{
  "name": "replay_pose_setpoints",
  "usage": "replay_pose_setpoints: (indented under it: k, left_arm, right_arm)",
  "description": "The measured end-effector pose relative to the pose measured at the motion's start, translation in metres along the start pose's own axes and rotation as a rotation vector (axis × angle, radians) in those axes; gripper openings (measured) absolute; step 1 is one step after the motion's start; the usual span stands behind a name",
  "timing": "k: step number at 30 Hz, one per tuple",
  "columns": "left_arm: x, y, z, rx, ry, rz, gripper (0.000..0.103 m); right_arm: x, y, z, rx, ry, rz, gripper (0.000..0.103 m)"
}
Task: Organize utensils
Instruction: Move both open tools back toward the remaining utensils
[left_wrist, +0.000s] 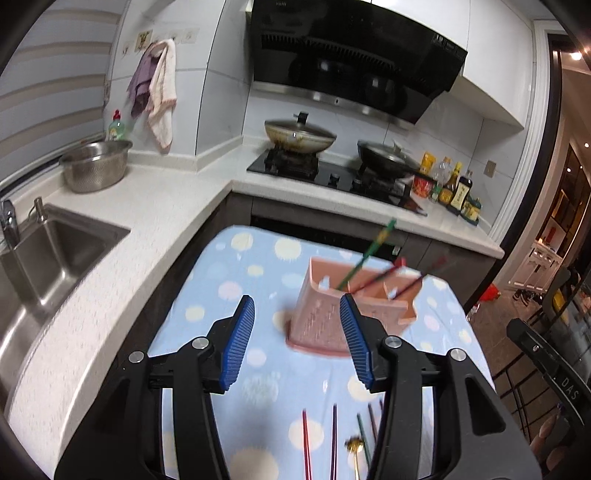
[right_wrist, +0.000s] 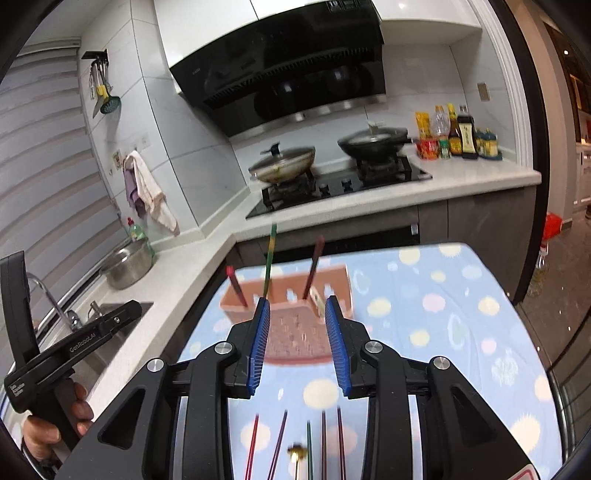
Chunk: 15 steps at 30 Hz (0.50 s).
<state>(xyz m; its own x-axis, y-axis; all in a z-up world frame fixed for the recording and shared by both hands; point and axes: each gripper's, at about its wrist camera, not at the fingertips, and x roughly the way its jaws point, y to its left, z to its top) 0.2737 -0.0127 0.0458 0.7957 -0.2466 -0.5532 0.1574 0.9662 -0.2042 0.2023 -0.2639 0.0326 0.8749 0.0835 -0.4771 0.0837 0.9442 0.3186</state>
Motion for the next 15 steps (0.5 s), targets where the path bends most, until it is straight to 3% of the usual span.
replay_pose_setpoints:
  k: [15]
  left_arm:
    - [-0.027, 0.016, -0.159, 0.013, 0.258, 0.037, 0.046]
  right_arm:
    - [-0.039, -0.028, -0.156, -0.024, 0.269, -0.117, 0.031]
